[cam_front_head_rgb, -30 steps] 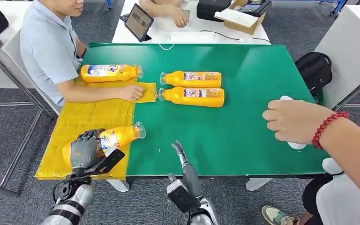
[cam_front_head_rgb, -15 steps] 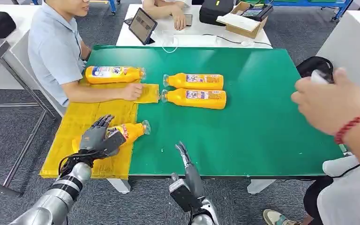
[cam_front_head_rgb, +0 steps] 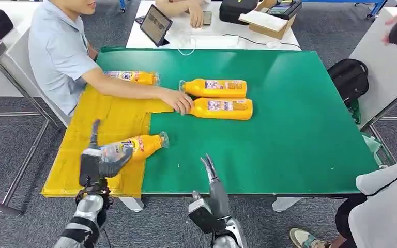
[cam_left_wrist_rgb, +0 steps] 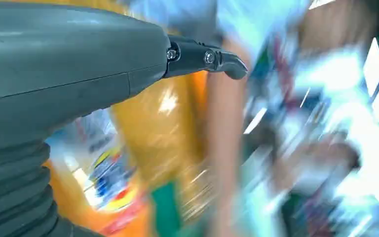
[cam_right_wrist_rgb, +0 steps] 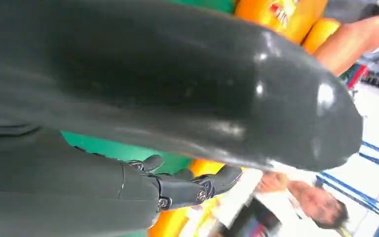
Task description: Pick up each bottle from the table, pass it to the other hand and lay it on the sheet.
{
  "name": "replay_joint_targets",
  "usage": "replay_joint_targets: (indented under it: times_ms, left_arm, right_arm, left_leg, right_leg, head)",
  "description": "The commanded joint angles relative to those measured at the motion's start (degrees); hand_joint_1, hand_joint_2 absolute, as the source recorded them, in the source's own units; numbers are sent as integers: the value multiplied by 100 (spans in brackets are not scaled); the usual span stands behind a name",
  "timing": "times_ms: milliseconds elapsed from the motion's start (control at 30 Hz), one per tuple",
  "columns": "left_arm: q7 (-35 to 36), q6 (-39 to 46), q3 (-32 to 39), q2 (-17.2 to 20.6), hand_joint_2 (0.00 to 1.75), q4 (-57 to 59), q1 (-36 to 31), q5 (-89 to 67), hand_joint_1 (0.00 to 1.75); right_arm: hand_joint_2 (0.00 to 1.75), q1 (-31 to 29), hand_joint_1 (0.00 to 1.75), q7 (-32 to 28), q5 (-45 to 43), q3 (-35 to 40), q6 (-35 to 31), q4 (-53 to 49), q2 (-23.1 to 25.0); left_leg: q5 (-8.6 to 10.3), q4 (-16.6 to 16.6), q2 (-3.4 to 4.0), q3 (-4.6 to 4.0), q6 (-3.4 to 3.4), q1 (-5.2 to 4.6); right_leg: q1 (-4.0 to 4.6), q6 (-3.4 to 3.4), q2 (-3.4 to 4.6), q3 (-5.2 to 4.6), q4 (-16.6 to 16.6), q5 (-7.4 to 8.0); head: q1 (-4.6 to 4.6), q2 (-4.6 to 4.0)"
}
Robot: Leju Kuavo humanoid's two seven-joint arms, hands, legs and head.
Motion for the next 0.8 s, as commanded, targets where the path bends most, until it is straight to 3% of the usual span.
replay_joint_targets:
  times_ms: [33,67,100,167,200,233,267,300,333,467,700,800]
  left_arm:
    - [-224,665,-108,-414,175,-1872,642,448,0]
    - [-332,711,-103,-416,175,-1881,639,556,0]
    - [-332,864,-230,-396,175,-2204,772,587,0]
    - [-332,1022,-250,-512,175,-2561,1072,188,0]
    - [-332,1022,-160,-655,175,-2780,1261,-271,0]
    - [-332,1022,-129,-728,175,-2888,1349,-429,0]
    - [-332,1022,-151,-753,175,-2961,1430,-468,0]
    - [-332,1022,-116,-843,175,-3039,1527,-786,0]
    - [-332,1022,-307,-774,175,-2912,1571,-713,0]
    - [-332,1022,-769,-665,175,-2752,1626,-917,0]
    - [-332,1022,-1103,-595,175,-2595,1504,-879,0]
    - [-332,1022,-1184,-528,175,-2457,1479,-759,0]
  right_arm:
    - [0,-635,0,85,558,-582,-226,549,-354]
    - [0,-613,0,156,1098,-868,-284,508,-323]
    - [0,-654,0,285,2259,-1638,-284,463,-190]
    - [0,-951,0,699,3602,-2248,-284,664,-368]
    - [0,-1192,0,1069,4209,-2452,-284,986,-592]
    - [0,-1319,0,1055,4269,-2502,-284,1167,-675]
    - [175,-1450,0,921,4181,-2573,-284,1351,-757]
    - [175,-1669,0,1471,4732,-2690,-284,1701,-903]
    - [175,-1754,0,1618,4904,-2749,-284,1842,-1017]
    - [175,-1893,0,1794,5489,-3030,-284,2095,-1147]
    - [175,-2424,0,2596,5692,-2811,-284,3153,-1056]
    - [175,-2575,0,2611,5527,-2781,-244,3447,-1058]
  left_leg:
    - [-12,10,13,-4,-7,5]
    - [-4,5,-2,-14,-4,3]
    - [-3,4,-2,-16,-5,4]
    - [-2,2,3,-22,-4,-1]
    - [-3,2,3,-20,-6,0]
    - [-8,10,14,-22,-5,1]
    - [-10,9,18,-19,-7,1]
    - [-7,6,17,-21,-4,2]
    - [-10,8,21,-20,-3,1]
    - [-4,1,-2,-21,-1,-6]
    - [-6,2,6,-25,-5,-14]
    - [-8,3,13,-22,-6,-11]
  right_leg:
    - [6,-14,18,-6,4,-5]
    - [4,-7,6,-12,1,-1]
    - [5,-8,7,-15,0,0]
    - [0,-5,9,-26,2,0]
    - [0,-7,9,-24,2,-1]
    - [2,-9,21,-26,5,0]
    - [2,-12,25,-25,6,-2]
    - [3,-6,17,-25,0,0]
    - [3,-7,23,-24,0,0]
    - [-3,-4,10,-19,-6,1]
    - [-10,-3,17,-28,-1,5]
    - [-6,-5,23,-28,-2,5]
  head:
    - [2,0]
    - [2,0]
    - [2,0]
    - [4,0]
    - [2,0]
    - [0,0]
    - [-2,0]
    - [-4,0]
    - [0,0]
    - [0,0]
    - [0,0]
    - [0,0]
